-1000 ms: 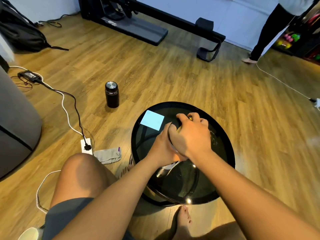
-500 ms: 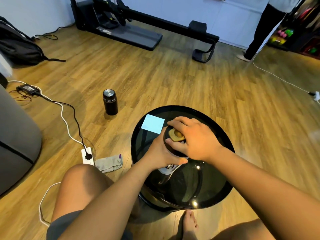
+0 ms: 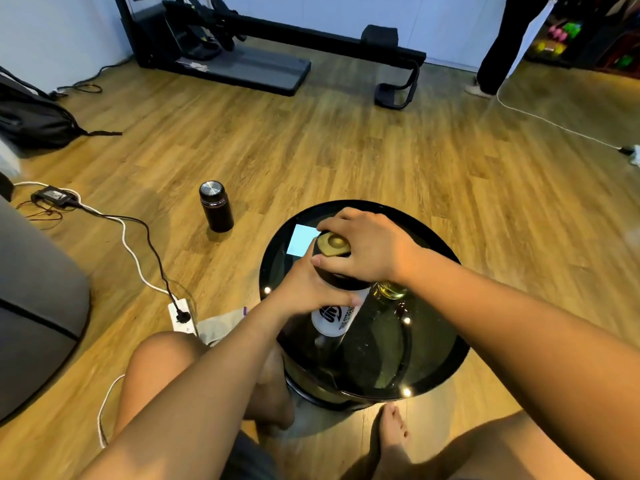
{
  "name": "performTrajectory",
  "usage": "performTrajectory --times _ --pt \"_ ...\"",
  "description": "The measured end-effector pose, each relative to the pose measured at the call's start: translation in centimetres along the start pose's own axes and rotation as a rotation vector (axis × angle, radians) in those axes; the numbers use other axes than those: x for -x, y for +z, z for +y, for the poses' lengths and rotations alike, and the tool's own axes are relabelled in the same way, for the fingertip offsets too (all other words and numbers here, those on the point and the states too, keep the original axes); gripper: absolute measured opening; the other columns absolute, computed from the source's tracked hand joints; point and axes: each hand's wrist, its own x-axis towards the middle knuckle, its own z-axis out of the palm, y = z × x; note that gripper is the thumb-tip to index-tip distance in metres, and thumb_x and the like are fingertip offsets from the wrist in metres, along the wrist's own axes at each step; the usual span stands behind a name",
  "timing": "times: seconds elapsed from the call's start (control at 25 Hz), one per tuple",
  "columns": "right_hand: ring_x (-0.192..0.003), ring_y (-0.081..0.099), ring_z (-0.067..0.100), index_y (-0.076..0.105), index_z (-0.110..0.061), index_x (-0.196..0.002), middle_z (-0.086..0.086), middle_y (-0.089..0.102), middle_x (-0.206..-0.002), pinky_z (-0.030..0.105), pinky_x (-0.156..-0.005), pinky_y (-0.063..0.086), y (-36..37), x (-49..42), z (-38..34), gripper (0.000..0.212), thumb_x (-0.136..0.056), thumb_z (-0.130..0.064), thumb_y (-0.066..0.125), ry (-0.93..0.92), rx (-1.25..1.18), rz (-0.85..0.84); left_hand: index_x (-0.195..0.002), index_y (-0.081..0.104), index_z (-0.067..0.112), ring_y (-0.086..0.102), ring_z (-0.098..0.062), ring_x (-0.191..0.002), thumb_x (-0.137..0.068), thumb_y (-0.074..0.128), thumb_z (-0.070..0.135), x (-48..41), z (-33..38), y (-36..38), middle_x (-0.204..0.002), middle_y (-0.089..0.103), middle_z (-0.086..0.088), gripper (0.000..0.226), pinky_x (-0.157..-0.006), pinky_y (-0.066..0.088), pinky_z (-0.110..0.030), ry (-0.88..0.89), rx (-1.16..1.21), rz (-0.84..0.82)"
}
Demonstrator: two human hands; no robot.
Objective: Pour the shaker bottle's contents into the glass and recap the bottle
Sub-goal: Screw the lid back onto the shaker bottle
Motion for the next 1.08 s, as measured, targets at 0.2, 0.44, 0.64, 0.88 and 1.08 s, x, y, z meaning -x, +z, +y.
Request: performTrajectory --times 0.2,0.44,0.64,0.88,1.08 --pt "-0.102 0.061 0.025 0.059 -0.029 -0.127 0.006 0.065 -0.109 0.04 -0.086 0.047 -0.1 -1.7 0.7 0.061 -0.083 -0.071 0.049 0.054 -0.058 0.06 -0.12 0.065 0.022 0.074 -0.011 -0.105 -0.057 0.095 0.031 -1.2 0.5 0.0 -0.105 0.079 0.006 0.069 -0.086 0.058 -0.028 0.018 0.043 0.022" --pt "-0.11 0.06 0.027 0.06 -0.036 -0.126 0.002 0.065 -0.119 0.045 -0.092 0.049 0.4 -1.8 1.5 0.066 -0.075 -0.076 0.049 0.123 -0.152 0.084 -0.119 0.061 0.028 0.074 -0.012 -0.105 -0.058 0.094 0.032 -1.6 0.7 0.4 -0.107 0.077 0.003 0.07 -0.09 0.059 -0.034 0.047 0.006 0.041" --pt "-0.111 0.06 0.024 0.058 -0.038 -0.128 -0.001 0.063 -0.125 0.043 -0.091 0.05 0.8 -1.0 1.8 0.066 -0.074 -0.076 0.05 0.131 -0.18 0.115 -0.12 0.06 0.029 0.073 -0.01 -0.103 -0.059 0.095 0.027 -1.1 0.6 1.5 -0.108 0.076 0.003 0.07 -0.09 0.059 -0.037 0.07 -0.028 0.102" --pt "-0.113 0.059 0.027 0.057 -0.036 -0.132 0.0 0.06 -0.129 0.04 -0.088 0.05 1.1 -0.6 0.5 0.065 -0.079 -0.073 0.051 0.134 -0.125 0.142 -0.114 0.06 0.033 0.072 -0.007 -0.102 -0.058 0.098 0.028 -0.2 0.1 1.8 -0.105 0.076 0.006 0.068 -0.087 0.058 -0.031 0.048 -0.044 0.183" --pt "-0.114 0.059 0.029 0.057 -0.036 -0.132 0.001 0.06 -0.129 0.042 -0.088 0.05 1.1 -0.3 -0.3 0.064 -0.079 -0.072 0.052 0.177 -0.121 0.152 -0.114 0.059 0.031 0.072 -0.004 -0.099 -0.059 0.099 0.02 0.2 0.1 1.9 -0.103 0.076 0.006 0.068 -0.084 0.057 -0.024 0.026 -0.038 0.195"
